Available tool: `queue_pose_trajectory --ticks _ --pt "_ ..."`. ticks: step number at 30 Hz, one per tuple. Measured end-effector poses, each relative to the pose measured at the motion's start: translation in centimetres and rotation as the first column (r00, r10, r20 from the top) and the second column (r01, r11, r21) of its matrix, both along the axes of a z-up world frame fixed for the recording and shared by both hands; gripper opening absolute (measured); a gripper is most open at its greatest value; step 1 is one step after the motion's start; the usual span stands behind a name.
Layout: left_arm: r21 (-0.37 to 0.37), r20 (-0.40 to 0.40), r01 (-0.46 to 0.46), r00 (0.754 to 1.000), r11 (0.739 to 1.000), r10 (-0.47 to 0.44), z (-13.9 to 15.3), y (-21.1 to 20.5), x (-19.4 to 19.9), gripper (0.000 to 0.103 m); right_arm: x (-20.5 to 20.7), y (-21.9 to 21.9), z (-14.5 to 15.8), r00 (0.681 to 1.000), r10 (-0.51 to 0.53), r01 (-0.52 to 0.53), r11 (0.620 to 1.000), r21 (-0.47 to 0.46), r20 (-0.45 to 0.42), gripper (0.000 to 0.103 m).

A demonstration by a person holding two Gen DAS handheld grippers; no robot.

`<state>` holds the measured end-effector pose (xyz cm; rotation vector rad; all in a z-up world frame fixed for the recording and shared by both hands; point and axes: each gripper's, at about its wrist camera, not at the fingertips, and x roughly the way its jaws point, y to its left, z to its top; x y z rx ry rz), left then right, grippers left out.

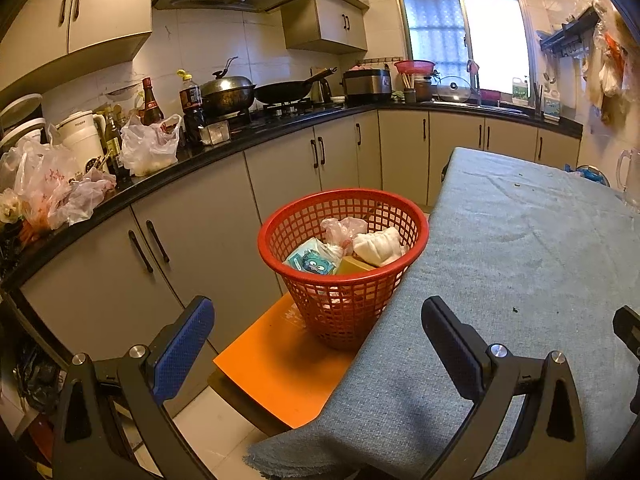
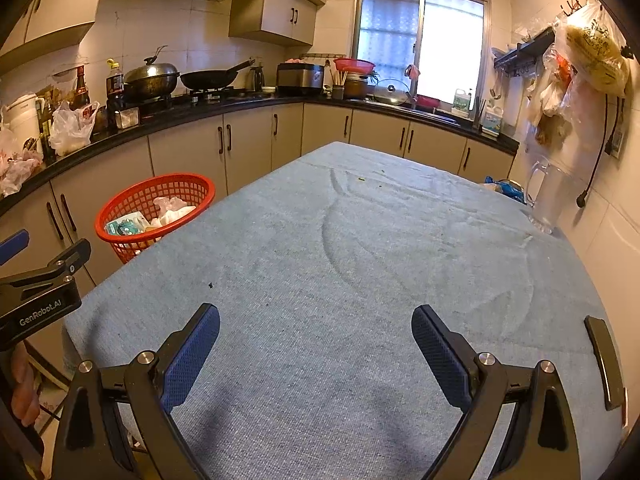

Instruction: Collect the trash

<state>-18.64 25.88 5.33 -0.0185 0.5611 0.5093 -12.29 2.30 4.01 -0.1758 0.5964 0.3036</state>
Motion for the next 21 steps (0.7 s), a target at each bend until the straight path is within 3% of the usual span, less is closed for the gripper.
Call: queue_pose_trajectory --ticks 21 --pt "0.006 -0.01 -0.004 1.0 1.0 0.004 -0.66 -0.11 0.3 0.103 0.34 0.13 -0.55 1.0 -0.005 0.005 1.0 0.003 -0.014 0.099"
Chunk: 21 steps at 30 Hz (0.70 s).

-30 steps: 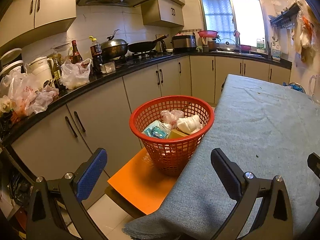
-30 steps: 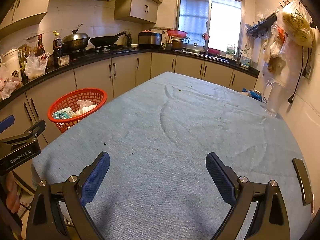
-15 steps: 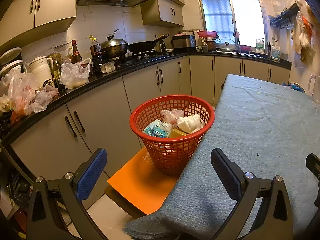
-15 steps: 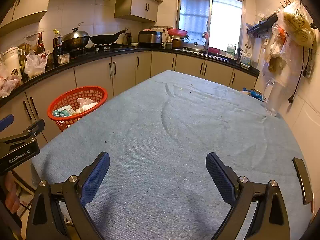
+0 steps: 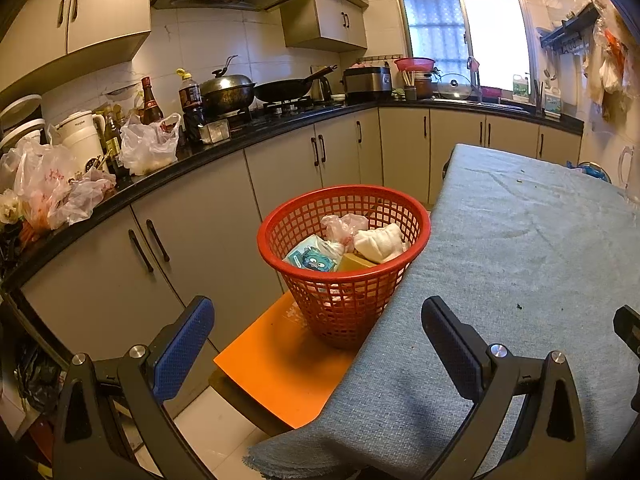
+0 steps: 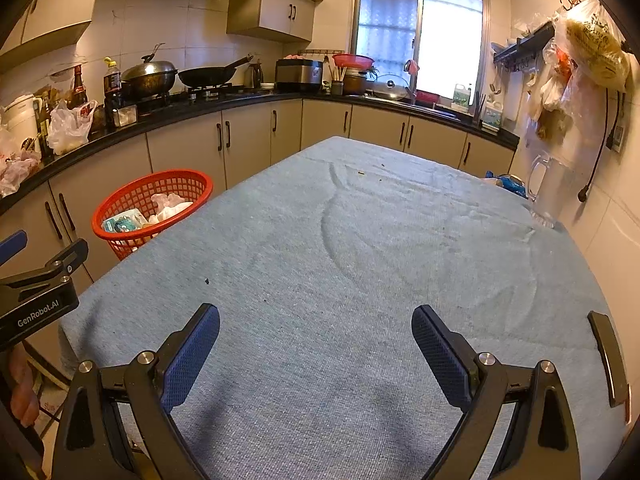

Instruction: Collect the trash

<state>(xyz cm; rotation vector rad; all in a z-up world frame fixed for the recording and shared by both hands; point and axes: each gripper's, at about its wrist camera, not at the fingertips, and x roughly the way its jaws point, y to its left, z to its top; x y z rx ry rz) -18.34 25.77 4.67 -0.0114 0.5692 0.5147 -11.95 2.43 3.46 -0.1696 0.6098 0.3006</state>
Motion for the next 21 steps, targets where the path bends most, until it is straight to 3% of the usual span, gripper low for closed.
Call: queue_pose_trajectory --ticks 21 --pt "-0.007 0.001 0.002 1.0 1.0 -0.002 -0.17 -0.19 0.18 0.103 0.0 -0.04 -0.32 1.0 0.001 -0.001 1.0 -0.003 -0.007 0.099"
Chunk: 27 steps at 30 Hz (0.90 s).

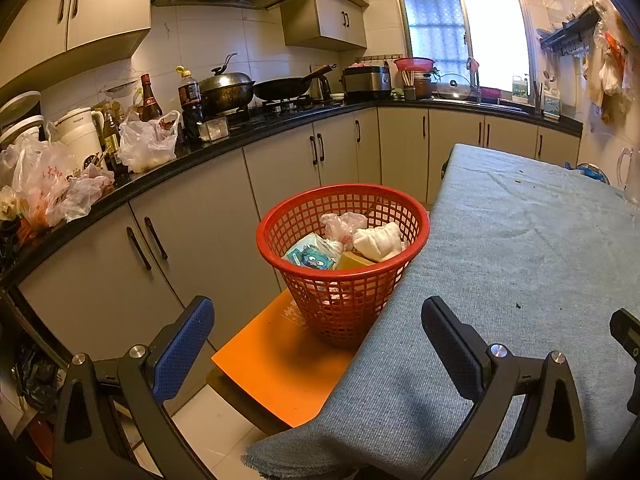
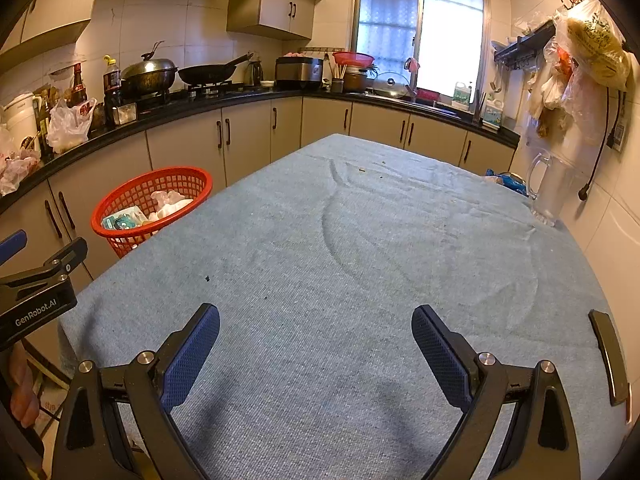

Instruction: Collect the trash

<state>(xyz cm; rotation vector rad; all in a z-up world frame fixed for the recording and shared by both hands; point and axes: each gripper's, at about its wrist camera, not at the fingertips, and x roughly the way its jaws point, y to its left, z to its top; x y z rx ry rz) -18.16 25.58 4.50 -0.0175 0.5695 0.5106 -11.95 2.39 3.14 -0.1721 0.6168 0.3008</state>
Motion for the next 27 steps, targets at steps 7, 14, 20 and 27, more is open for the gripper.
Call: queue_pose_trajectory --ticks 7,14,20,27 --pt "0.001 -0.001 0.002 1.0 1.0 -0.002 0.0 -0.1 0.1 0.103 0.0 0.0 -0.1 1.0 -0.001 0.001 1.0 0.002 0.0 0.099" --pt "0.001 0.0 0.003 1.0 1.0 -0.003 0.0 -0.1 0.0 0.103 0.0 0.0 -0.1 1.0 -0.002 0.002 1.0 0.002 0.001 0.099" --pt "0.009 0.002 0.018 1.0 1.0 -0.018 0.1 -0.7 0.0 0.103 0.0 -0.1 -0.1 1.0 -0.006 0.006 1.0 0.003 0.001 0.099" --pt "0.037 -0.008 0.064 0.998 0.997 -0.064 0.6 -3.1 0.7 0.103 0.4 -2.0 0.1 0.999 -0.04 0.04 0.999 0.021 -0.003 0.099"
